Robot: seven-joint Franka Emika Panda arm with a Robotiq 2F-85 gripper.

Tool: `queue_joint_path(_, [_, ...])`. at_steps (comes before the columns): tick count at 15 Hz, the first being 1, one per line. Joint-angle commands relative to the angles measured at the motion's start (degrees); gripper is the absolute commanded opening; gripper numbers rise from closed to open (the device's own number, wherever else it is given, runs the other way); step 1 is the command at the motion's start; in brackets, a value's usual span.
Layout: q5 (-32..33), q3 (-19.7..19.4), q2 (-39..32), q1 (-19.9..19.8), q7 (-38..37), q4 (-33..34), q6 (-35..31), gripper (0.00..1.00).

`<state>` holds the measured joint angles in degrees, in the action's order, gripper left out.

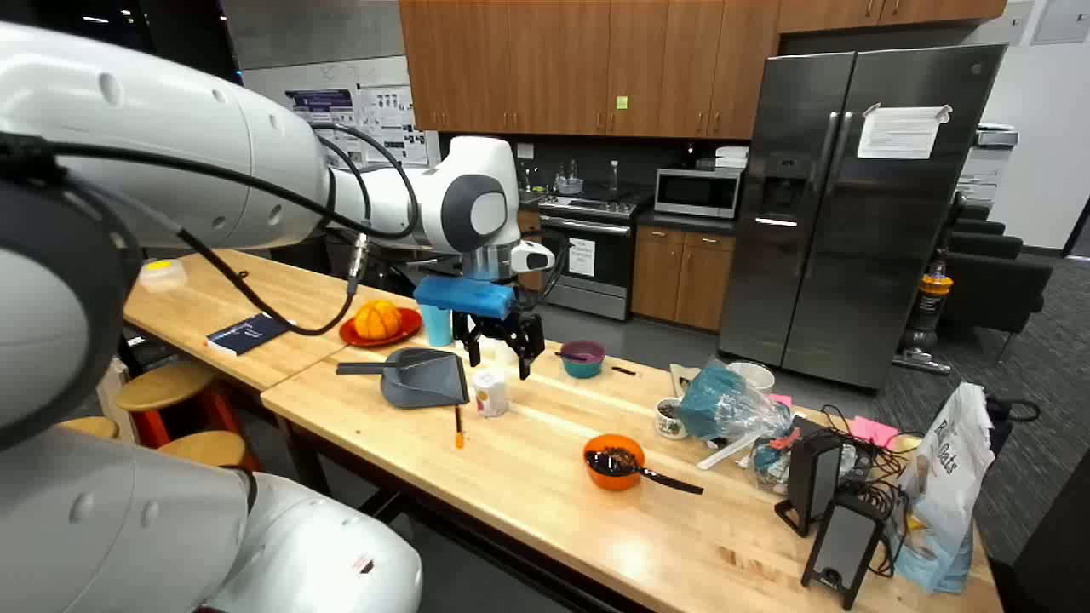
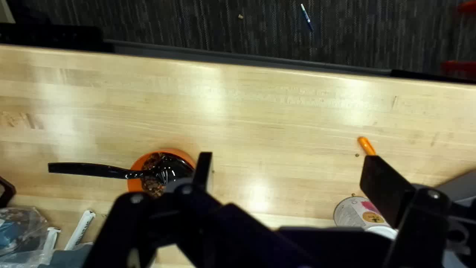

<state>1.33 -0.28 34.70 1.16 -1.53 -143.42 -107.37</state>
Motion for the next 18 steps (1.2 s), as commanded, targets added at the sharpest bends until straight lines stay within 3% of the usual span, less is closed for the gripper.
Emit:
queue_joint_path(1, [-0.22,0.35,-0.03,-0.4,0.18,0.11,0.13,1.0])
queue_joint_path(10, [-0.39,0.25,-0.19,-0.68,-0.44,0.12,-0.25,1.0])
queue_joint_path(18, [-1.05,-0.56,-1.65,-7.77,-14.1,0.29,-2.2,1.0])
